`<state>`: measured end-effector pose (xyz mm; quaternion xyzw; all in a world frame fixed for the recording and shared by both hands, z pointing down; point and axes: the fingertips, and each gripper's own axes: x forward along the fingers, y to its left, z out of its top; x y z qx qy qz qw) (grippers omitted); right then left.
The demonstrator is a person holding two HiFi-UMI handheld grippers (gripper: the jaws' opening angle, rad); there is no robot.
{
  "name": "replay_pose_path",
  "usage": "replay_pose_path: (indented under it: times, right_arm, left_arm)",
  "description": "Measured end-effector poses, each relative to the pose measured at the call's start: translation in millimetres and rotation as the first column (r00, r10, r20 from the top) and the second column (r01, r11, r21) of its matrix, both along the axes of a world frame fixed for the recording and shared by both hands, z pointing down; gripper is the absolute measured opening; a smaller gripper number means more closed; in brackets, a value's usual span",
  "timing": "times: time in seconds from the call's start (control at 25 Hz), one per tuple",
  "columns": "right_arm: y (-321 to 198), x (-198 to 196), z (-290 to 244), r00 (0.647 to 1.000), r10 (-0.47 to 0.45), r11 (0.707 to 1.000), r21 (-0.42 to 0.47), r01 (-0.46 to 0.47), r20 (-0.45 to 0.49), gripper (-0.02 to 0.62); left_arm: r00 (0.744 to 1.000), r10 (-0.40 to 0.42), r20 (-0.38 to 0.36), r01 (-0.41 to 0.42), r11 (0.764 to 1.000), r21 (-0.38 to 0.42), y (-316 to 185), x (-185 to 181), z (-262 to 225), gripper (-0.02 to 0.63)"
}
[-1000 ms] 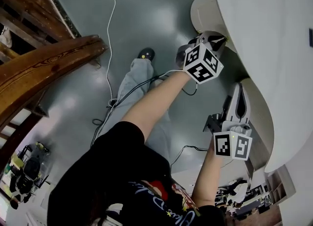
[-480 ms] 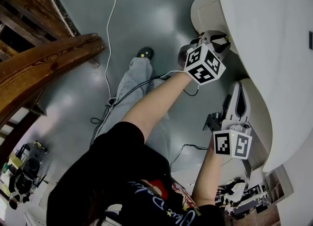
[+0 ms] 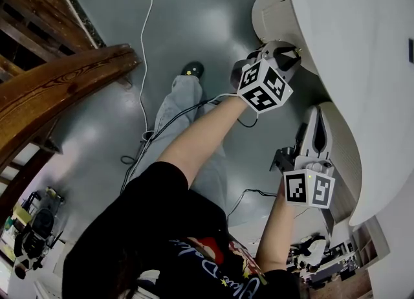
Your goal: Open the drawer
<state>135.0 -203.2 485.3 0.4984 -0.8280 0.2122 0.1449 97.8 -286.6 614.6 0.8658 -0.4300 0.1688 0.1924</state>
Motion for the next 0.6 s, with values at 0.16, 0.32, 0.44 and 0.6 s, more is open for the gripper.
replay_pose_path:
  times: [0.16,0.32,0.44,0.6]
  right_arm:
    - [1,-4,-2,1.0,-0.006,1.0,0.005,0.006,0.005,0.0]
    - [6,-7,0,1.0,-0.012,1.0,0.011,0.012,0.009,0.0]
    - [14,-5,1,1.0,-0.019,1.0,0.018,0.019,0.01,0.0]
    - [21,-3,5,1.0,-0.019,1.0,0.02,0.019,-0.001,0.0]
  left_arm:
    - [1.0,0.007,0.003,-0.007,1.0,-0.006,3,1,-1,0.098]
    - [1.0,0.001,0.001,-0.001,1.0,-0.002,10,-4,2,0.098]
    - [1.0,0.002,0.004,-0.002,1.0,0.006,17,-5,4,0.098]
    - [1.0,0.02,0.017,-0.02,1.0,0.006,24,-8,4,0.098]
